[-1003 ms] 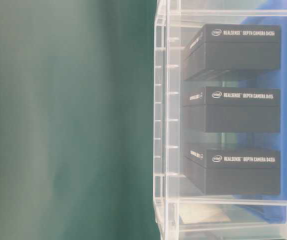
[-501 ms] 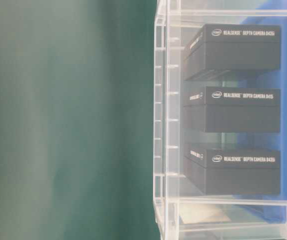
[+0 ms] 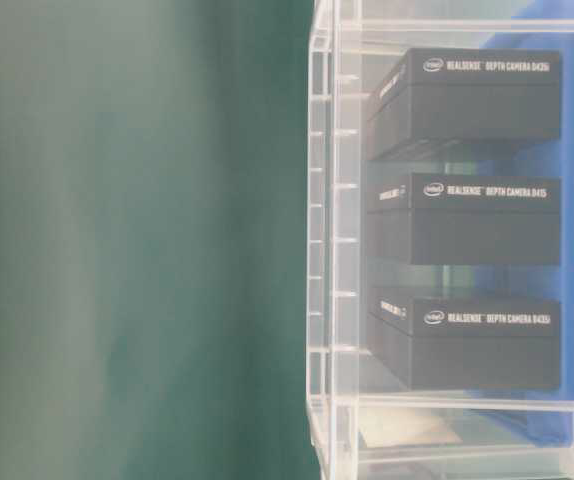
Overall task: Take out the box from the case.
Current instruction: 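Move the open right gripper over the middle black box in the bin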
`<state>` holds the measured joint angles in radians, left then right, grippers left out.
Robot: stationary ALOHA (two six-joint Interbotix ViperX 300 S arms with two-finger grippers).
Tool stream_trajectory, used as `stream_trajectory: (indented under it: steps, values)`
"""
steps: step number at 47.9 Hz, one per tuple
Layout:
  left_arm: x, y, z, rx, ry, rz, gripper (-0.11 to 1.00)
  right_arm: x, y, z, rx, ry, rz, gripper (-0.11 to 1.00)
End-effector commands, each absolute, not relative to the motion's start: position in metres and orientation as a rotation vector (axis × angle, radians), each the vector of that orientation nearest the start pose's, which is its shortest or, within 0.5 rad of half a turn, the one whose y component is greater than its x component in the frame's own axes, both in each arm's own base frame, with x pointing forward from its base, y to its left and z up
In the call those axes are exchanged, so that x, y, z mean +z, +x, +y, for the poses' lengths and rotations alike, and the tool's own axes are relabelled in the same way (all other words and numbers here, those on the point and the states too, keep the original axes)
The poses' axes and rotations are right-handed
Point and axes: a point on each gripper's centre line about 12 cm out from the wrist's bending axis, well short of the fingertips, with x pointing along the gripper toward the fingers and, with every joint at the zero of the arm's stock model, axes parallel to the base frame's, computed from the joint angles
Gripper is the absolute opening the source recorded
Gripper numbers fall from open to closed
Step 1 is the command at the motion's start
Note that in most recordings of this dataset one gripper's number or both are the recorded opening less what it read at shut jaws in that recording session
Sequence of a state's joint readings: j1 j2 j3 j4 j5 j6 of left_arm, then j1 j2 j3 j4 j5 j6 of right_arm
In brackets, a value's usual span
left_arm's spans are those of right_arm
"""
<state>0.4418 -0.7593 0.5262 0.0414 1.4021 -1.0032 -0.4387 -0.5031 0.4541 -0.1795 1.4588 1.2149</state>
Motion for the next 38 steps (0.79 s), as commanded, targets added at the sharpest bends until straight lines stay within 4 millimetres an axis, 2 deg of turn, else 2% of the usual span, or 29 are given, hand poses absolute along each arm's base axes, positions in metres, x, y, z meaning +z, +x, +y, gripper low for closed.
stream_trajectory:
  steps: [1,15,22,31,38]
  values:
    - [0.354,0.157,0.081,0.976,-1.095,0.831,0.94,0.325,0.195,-0.115,-1.299,1.133,0.921,0.94]
    - [0.354,0.157,0.081,0.978,-1.099,0.829,0.94,0.326,0.196,-0.115,-1.301,1.140,0.921,0.94]
    - [0.355,0.157,0.081,0.978,-1.100,0.827,0.94,0.325,0.203,-0.117,-1.291,1.152,0.925,0.94]
    - [0.355,0.157,0.081,0.980,-1.102,0.826,0.94,0.327,0.230,-0.122,-1.264,1.170,0.902,0.94]
    - [0.354,0.157,0.081,0.981,-1.102,0.827,0.94,0.326,0.262,-0.124,-1.226,1.165,0.891,0.94]
